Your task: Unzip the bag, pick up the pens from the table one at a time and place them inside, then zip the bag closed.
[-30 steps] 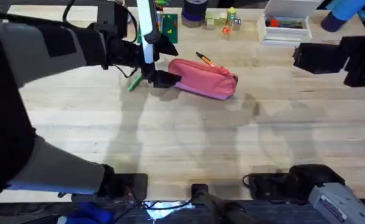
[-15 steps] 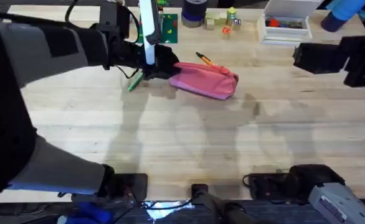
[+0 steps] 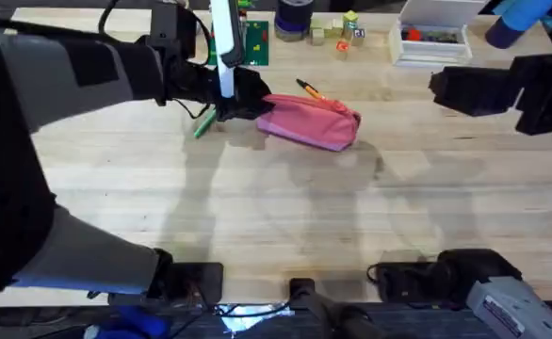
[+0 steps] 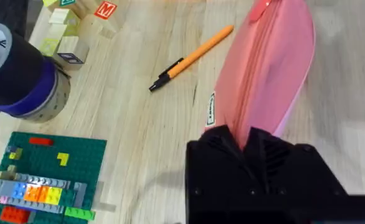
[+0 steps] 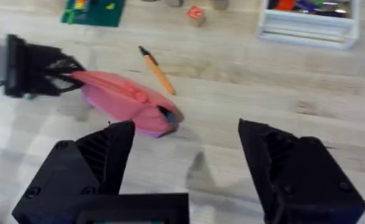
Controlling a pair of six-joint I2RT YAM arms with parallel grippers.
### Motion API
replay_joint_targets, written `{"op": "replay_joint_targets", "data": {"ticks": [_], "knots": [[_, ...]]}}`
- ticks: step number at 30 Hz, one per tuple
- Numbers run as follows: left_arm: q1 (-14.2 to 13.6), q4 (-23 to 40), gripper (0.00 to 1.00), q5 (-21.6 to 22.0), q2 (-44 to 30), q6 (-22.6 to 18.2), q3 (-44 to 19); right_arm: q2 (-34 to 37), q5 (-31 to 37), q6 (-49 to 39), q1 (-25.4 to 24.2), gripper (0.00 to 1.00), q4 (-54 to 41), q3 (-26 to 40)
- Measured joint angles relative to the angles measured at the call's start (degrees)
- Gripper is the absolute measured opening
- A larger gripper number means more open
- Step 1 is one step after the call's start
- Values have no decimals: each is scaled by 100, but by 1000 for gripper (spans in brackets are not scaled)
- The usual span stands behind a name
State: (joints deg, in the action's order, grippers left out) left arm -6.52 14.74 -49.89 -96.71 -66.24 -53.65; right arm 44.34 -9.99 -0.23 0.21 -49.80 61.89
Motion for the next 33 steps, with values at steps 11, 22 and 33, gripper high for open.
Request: {"op": "replay_joint_targets", "data": {"ticks": [11,22,33], "knots": [[2,0,44,-1,0,0,0,521,-673,223,179,996,-7,179],[2,0,43,0,0,0,0,1760,-829,-104,1352,996,-91,880],[2,0,43,0,0,0,0,2387,-652,-452,1714,996,6,933]]}}
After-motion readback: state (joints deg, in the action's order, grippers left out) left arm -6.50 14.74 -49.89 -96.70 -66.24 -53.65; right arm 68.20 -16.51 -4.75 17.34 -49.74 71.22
